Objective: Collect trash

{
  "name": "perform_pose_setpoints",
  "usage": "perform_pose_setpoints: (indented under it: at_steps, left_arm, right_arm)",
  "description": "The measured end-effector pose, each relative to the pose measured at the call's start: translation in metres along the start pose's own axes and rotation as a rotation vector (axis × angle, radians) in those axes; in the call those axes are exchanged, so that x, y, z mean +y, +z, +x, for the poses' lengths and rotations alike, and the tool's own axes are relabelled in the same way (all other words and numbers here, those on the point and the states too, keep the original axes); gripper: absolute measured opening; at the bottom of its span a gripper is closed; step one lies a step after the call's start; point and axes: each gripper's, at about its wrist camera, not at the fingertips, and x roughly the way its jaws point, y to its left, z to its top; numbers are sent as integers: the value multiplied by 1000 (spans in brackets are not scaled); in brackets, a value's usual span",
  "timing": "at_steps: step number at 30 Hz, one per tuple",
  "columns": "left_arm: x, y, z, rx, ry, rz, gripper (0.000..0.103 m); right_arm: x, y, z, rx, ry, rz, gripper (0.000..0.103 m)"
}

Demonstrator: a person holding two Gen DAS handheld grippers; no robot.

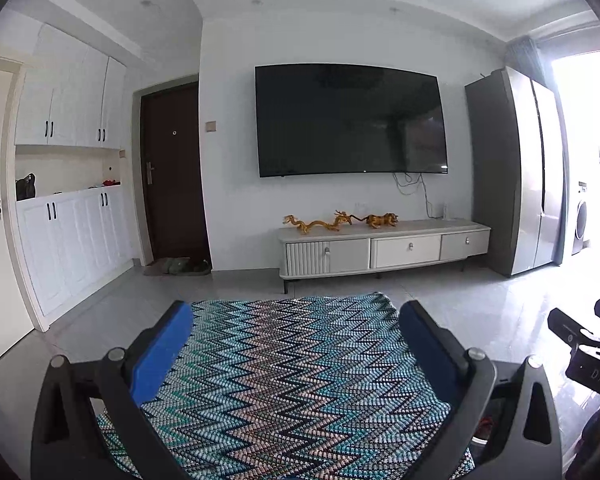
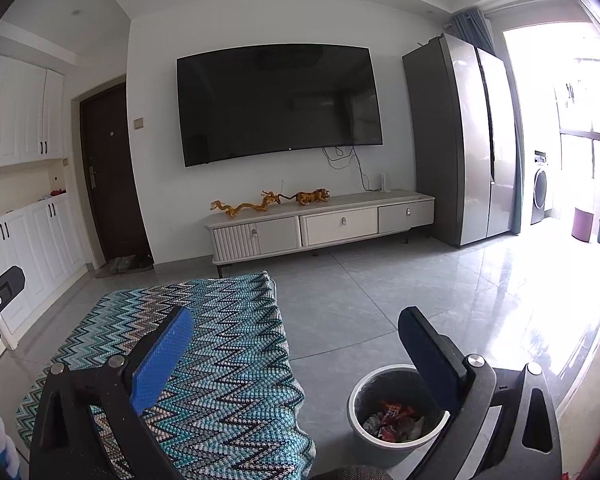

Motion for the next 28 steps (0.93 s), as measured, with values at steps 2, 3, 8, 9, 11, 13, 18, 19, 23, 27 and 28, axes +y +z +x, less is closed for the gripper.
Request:
perform_pose_setpoints:
  at_steps: [2, 3, 8, 9, 11, 13, 18, 19, 23, 27, 28]
  left_arm:
    - [-1, 0, 1, 7, -5, 1, 103]
    - [-2, -1, 2, 10, -7, 2, 103]
    - [-3, -2, 2, 20, -16, 4, 103]
    - [-3, -2, 2, 22, -17, 6, 103]
    - [-3, -3, 3, 26, -19, 7, 103]
    - [-2, -3, 3, 31, -24, 9, 103]
    - [-2, -3, 4, 41, -31, 9, 103]
    - [-1, -3, 4, 44, -33, 8, 103]
    - [-1, -3, 6, 52, -39, 7, 103]
    - [-1, -4, 6, 54, -43, 8, 103]
    - [-1, -4, 6, 54, -44, 9, 103]
  right_arm:
    - [-1, -1, 1, 4, 0, 1, 103]
    - [-1, -1, 2, 7, 0, 1, 103]
    - [-2, -1, 2, 7, 0, 1, 103]
    - [-2, -1, 2, 7, 0, 1, 103]
    - [-2, -2, 2, 7, -1, 0, 103]
    - [-2, -1, 2, 7, -2, 0, 103]
    - [-2, -2, 1, 6, -5, 0, 103]
    - [-2, -2, 1, 6, -5, 0, 103]
    - [-3, -2, 1, 5, -6, -1, 103]
    - [-3, -2, 1, 5, -6, -1, 103]
    - [-3, -2, 1, 5, -6, -1, 103]
